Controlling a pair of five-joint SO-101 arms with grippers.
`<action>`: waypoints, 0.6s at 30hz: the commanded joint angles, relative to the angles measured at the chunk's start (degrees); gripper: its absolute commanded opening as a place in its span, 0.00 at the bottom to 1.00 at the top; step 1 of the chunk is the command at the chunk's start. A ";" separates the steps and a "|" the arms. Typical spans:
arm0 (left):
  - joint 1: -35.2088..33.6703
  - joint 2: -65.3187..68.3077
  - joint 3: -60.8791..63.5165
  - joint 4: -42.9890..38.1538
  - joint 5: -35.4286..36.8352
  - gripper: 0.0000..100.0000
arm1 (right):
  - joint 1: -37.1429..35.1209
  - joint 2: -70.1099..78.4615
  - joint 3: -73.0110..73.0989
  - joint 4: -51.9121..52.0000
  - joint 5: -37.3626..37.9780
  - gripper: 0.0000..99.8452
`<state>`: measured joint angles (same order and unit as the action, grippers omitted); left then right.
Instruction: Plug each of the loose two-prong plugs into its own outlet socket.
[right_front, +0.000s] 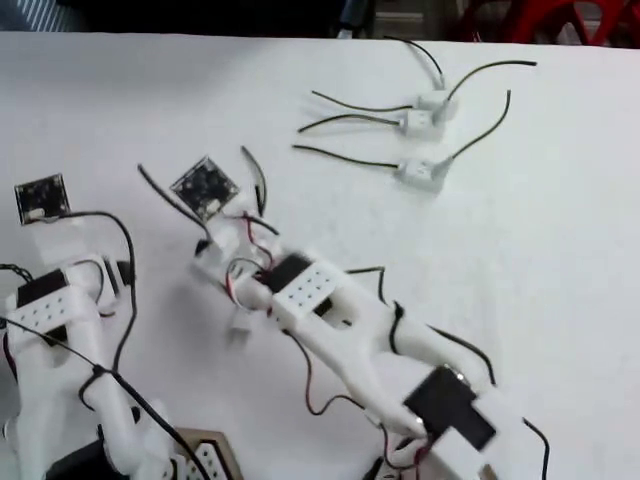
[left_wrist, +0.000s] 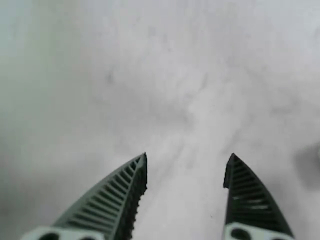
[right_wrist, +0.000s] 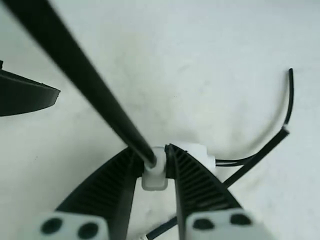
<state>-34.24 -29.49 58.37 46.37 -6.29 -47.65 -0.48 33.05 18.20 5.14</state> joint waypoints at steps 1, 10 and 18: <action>-0.40 -2.42 -0.09 -1.76 0.09 0.25 | -0.57 1.71 -0.53 -4.97 0.62 0.02; -0.40 -2.33 -0.09 -1.76 0.09 0.25 | -1.89 3.65 -0.44 -6.11 0.26 0.02; -0.40 -2.07 -0.09 -1.76 0.09 0.25 | -1.63 3.74 -0.35 -6.11 0.26 0.02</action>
<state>-34.15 -29.49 58.55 45.58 -6.29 -49.41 3.65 33.14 13.19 5.14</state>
